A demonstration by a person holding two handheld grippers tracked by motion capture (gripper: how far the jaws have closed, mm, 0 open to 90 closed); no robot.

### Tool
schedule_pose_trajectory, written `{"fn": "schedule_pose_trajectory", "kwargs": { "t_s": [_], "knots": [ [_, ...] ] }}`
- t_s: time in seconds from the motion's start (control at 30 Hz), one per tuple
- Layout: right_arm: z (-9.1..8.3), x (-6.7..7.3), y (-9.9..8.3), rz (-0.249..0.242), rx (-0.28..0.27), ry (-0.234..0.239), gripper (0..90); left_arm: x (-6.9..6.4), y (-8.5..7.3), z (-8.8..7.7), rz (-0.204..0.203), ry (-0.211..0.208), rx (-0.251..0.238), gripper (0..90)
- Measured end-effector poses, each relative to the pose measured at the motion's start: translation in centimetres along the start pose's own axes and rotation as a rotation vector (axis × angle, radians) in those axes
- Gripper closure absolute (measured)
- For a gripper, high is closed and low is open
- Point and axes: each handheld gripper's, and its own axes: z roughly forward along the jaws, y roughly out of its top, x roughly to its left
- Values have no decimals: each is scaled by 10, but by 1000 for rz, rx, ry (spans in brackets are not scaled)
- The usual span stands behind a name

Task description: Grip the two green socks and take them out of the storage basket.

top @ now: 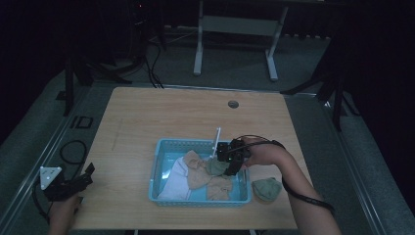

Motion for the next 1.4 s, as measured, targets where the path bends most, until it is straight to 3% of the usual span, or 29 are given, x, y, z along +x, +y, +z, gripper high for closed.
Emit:
{"fn": "schedule_pose_trajectory", "kwargs": {
  "t_s": [0.43, 0.5, 0.6, 0.67, 0.83, 1.4],
  "knots": [
    [37, -5, 17, 7, 43, -17, 431, 0, 0, 0, -3, -2, 2, 7],
    [42, -8, 18, 18, 55, -34, 465, 0, 0, 0, -2, -2, 2, 7],
    [47, -11, 18, 26, 63, -67, 661, 0, 0, 0, -5, -1, 2, 7],
    [44, -12, 18, 26, 58, -82, 768, 0, 0, 0, -5, -1, 3, 7],
    [35, -11, 19, 15, 59, -94, 822, 0, 0, 0, -6, 0, 4, 7],
    [-22, -1, 16, -5, 56, -139, 838, 0, 0, 0, -8, 2, 3, 7]
  ]
}}
